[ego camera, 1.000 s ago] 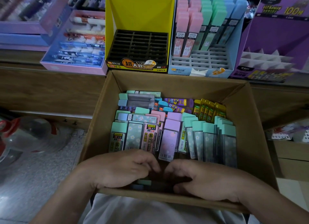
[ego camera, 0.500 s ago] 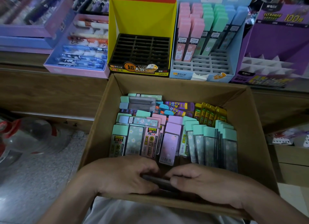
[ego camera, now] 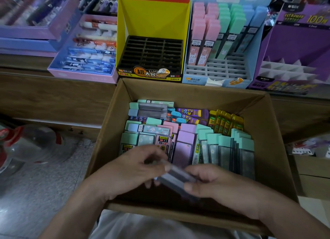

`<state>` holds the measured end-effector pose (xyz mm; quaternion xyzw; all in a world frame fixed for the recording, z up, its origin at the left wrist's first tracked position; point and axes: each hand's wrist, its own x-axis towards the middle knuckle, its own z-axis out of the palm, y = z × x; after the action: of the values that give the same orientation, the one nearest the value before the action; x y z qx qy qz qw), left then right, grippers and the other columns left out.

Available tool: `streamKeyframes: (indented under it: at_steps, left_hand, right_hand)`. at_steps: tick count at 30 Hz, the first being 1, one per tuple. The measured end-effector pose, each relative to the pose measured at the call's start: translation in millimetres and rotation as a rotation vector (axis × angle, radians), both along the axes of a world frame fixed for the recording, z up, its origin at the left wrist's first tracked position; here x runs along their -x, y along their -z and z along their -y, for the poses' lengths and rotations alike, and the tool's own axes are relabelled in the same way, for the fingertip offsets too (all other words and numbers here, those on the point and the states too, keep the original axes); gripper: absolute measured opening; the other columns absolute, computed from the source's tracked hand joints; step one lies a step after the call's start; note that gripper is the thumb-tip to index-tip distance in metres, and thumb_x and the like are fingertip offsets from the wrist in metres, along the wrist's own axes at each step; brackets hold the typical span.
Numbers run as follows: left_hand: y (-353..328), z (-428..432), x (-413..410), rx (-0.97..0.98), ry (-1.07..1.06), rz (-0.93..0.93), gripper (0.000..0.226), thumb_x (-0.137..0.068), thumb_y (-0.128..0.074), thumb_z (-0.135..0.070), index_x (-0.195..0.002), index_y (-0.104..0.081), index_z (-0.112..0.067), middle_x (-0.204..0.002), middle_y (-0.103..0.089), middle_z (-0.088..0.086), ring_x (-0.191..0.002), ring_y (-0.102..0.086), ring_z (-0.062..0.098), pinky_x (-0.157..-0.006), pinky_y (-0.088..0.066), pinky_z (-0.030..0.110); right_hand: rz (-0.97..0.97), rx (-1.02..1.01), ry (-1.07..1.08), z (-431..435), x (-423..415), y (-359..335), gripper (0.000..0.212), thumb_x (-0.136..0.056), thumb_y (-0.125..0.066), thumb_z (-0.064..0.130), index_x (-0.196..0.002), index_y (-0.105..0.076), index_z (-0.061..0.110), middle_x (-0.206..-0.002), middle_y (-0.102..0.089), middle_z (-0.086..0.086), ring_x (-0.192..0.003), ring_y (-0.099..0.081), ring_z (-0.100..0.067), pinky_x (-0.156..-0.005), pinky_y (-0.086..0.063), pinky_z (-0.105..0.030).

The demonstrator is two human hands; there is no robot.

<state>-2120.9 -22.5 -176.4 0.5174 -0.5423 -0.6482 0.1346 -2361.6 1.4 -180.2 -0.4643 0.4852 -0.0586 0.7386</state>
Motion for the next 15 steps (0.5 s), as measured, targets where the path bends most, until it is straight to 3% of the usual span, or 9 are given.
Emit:
streamKeyframes:
  at_steps: [2,5,9,11,13,15]
  left_hand:
    - [-1.6,2.8,-0.1,-0.020,-0.156,-0.116,0.024,-0.086,-0.076,-0.019,-0.108,-0.070,-0.012,-0.081,-0.070,0.007,-0.073,-0.066,0.014,-0.061,-0.053,0.023]
    - [-4.2,6.3,-0.5,-0.114,-0.326,-0.273,0.043,-0.073,-0.082,-0.024,-0.111,-0.069,-0.006,-0.086,-0.070,0.010,-0.079,-0.065,0.019,-0.064,-0.054,0.025]
    - [-2.2,6.7,7.5,-0.161,-0.373,-0.388,0.037,-0.081,-0.080,-0.033,-0.108,-0.074,-0.008,-0.098,-0.072,0.014,-0.088,-0.065,0.021,-0.087,-0.050,0.039]
    - [0.7,4.3,15.7,-0.189,-0.364,-0.498,0.043,-0.086,-0.073,-0.039,-0.107,-0.072,-0.001,-0.091,-0.070,0.019,-0.078,-0.062,0.025,-0.080,-0.052,0.040]
    - [2.8,3.3,23.8,-0.241,-0.422,-0.550,0.047,-0.088,-0.071,-0.045,-0.106,-0.072,-0.001,-0.074,-0.063,0.012,-0.063,-0.054,0.021,-0.062,-0.050,0.035]
    - [4.2,5.9,26.2,-0.267,-0.523,-0.540,0.052,-0.085,-0.072,-0.049,-0.111,-0.072,-0.004,-0.076,-0.064,0.011,-0.060,-0.056,0.018,-0.052,-0.049,0.030]
  right_hand:
    - [0.065,-0.037,0.128,2.2,-1.2,-1.4,0.019,-0.099,-0.062,0.015,-0.116,-0.068,0.011,-0.090,-0.074,-0.001,-0.080,-0.066,-0.010,-0.069,-0.050,-0.022]
    - [0.173,-0.091,0.303,7.0,-4.9,-4.9,0.034,-0.090,-0.069,0.022,-0.121,-0.068,0.008,-0.091,-0.073,-0.009,-0.077,-0.066,-0.015,-0.067,-0.052,-0.024]
    - [0.329,-0.116,0.430,13.1,-16.8,-11.3,0.032,-0.092,-0.071,0.019,-0.120,-0.069,0.003,-0.091,-0.072,-0.014,-0.077,-0.066,-0.018,-0.068,-0.054,-0.026]
    - [0.370,-0.131,0.464,16.0,-28.3,-14.7,0.034,-0.090,-0.065,0.017,-0.119,-0.070,0.001,-0.091,-0.072,-0.013,-0.077,-0.066,-0.018,-0.068,-0.055,-0.026]
    - [0.406,-0.141,0.466,19.7,-40.6,-18.2,0.033,-0.090,-0.063,0.018,-0.118,-0.070,0.001,-0.092,-0.072,-0.014,-0.079,-0.067,-0.019,-0.070,-0.055,-0.028]
    - [0.436,-0.157,0.462,23.9,-51.4,-21.7,0.032,-0.092,-0.062,0.018,-0.118,-0.069,0.001,-0.094,-0.073,-0.016,-0.083,-0.069,-0.022,-0.075,-0.058,-0.031]
